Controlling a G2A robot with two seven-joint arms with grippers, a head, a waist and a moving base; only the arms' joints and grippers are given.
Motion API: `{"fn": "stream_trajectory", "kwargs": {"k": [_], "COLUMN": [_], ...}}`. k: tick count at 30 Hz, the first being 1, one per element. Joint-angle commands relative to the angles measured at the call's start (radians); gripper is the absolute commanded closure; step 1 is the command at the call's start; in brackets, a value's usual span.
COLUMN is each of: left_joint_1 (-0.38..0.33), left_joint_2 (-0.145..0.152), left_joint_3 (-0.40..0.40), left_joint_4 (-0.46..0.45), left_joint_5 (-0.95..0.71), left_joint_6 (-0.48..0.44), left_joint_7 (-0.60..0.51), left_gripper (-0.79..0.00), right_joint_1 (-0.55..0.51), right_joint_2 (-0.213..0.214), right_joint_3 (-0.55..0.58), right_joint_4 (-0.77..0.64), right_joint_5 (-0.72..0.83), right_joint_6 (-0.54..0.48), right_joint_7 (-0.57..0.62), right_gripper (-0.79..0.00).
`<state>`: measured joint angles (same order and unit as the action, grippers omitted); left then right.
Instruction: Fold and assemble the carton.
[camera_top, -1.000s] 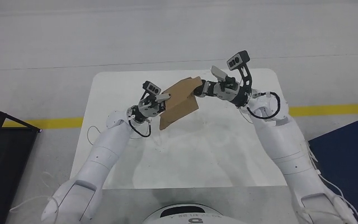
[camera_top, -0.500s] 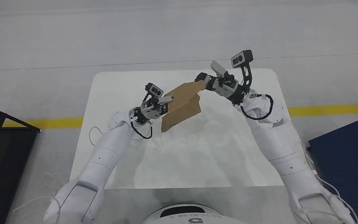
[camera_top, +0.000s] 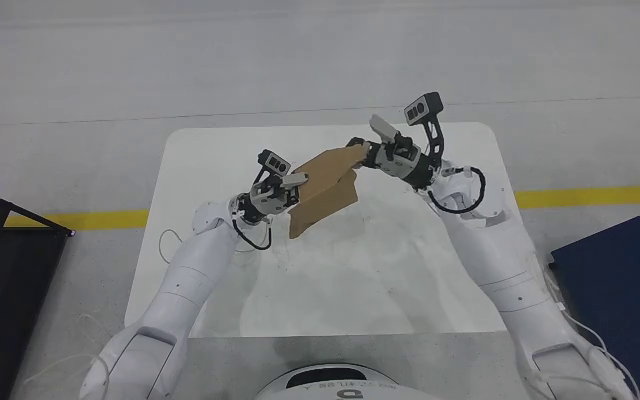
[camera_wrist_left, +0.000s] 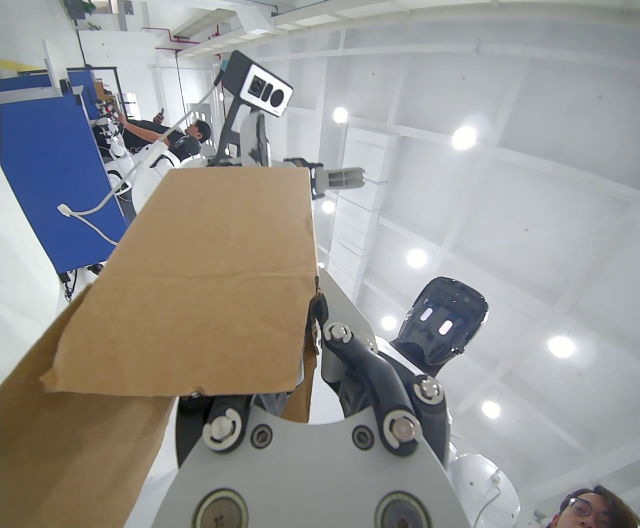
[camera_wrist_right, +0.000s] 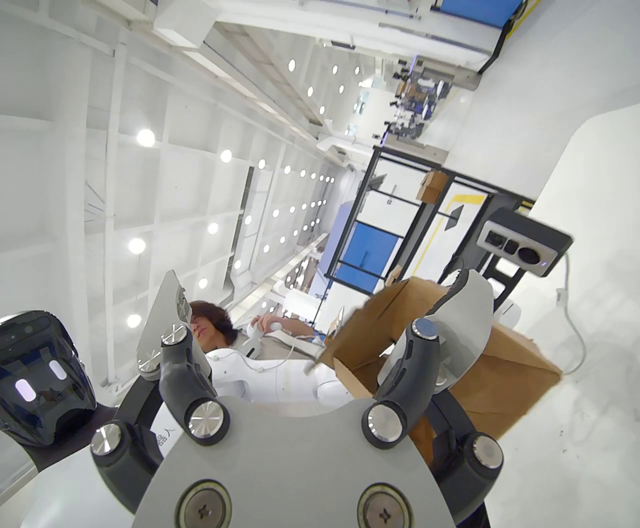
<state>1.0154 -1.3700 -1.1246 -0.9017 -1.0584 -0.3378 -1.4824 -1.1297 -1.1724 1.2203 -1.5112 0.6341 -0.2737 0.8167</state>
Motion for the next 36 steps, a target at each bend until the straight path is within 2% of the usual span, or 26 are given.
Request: {"fn": "stream_trajectory", "kwargs": {"k": [1,5,10,21,31,36], "left_joint_1": [0.002,0.008,0.015,0.025,0.051,0.055], "left_joint_2": [0.0,-0.001,-0.002,-0.007,-0.006,-0.007], "left_joint_3": [-0.004,-0.013,-0.019,-0.03,-0.054,-0.06], "left_joint_4": [-0.003,-0.01,-0.022,-0.04,-0.063,-0.065], "left_joint_5": [0.009,0.022,0.05,0.074,0.083,0.085], "left_joint_6": [-0.003,-0.008,-0.02,-0.022,-0.025,-0.026], "left_joint_7": [0.004,0.008,0.02,0.022,0.025,0.026], "left_gripper": [0.0,0.0,0.0,0.0,0.0,0.0], "right_joint_1": [-0.019,-0.065,-0.089,-0.039,0.014,0.023], "right_joint_2": [0.006,0.019,0.03,0.018,0.006,0.004], "right_joint_3": [0.041,0.11,0.14,0.065,0.0,-0.017], "right_joint_4": [-0.019,-0.068,-0.11,-0.057,0.009,0.014], "right_joint_5": [0.012,0.046,0.109,0.148,0.169,0.157], "right_joint_6": [0.011,0.062,0.171,0.233,0.266,0.279], "right_joint_7": [-0.017,0.021,0.138,0.165,0.206,0.221], "right_gripper": [-0.785,-0.785,-0.785,-0.77,-0.677,-0.56]}}
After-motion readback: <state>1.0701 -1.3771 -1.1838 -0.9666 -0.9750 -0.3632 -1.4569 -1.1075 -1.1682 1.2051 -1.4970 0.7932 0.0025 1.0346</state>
